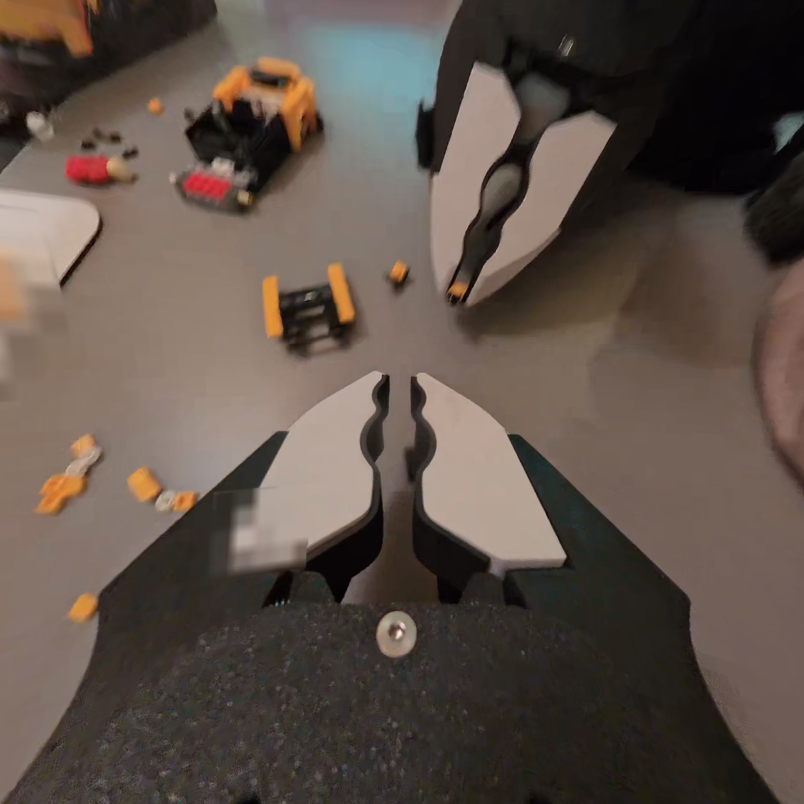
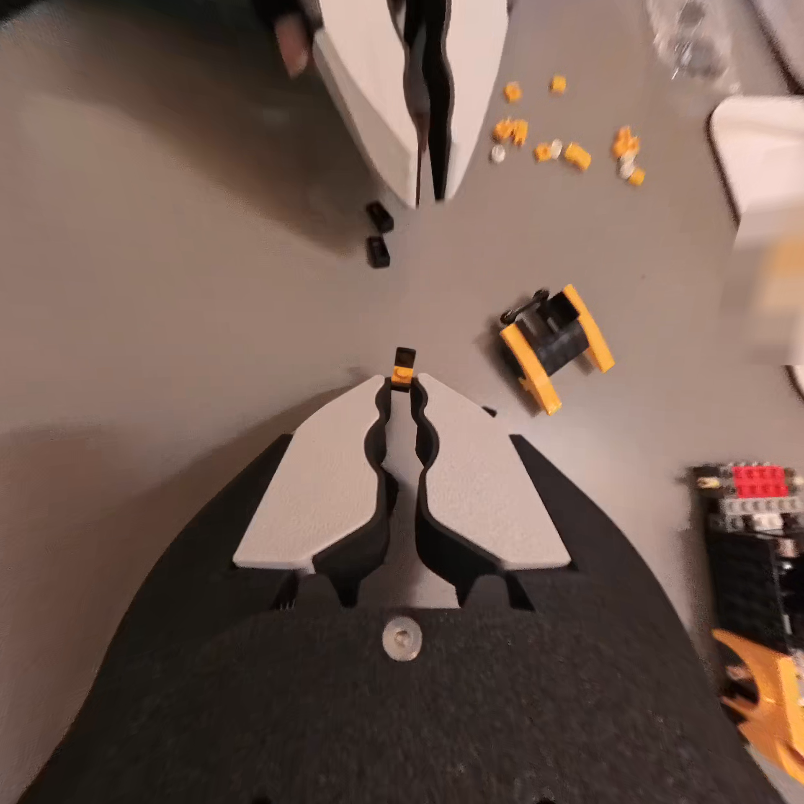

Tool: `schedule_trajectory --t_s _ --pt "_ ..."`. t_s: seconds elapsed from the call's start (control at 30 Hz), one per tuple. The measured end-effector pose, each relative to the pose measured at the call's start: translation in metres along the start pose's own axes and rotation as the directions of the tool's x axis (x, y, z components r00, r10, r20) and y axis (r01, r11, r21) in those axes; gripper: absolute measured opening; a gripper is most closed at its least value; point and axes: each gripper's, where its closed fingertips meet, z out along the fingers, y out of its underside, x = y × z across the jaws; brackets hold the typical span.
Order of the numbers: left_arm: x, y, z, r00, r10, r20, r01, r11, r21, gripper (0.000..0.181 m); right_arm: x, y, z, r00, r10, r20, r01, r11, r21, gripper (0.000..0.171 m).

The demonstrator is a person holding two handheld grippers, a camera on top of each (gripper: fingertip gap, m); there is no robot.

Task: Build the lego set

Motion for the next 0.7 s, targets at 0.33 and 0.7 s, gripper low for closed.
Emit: schedule_trajectory --t_s 0.33,0.7 --pt "0.003 0.046 -0.007 1.000 0.009 -0.002 -0.009 0.953 -0.303 0.016 -0.002 0.015 0.007 1.000 0.022 0.019 -0.021 0.997 -0.074 0.009" --pt "0.004 0.049 -0.004 0.999 0.046 0.019 -0.036 0.939 -0.342 0.007 -0.003 0.014 0.006 0.999 0.034 0.033 -0.032 0.998 -0.045 0.010"
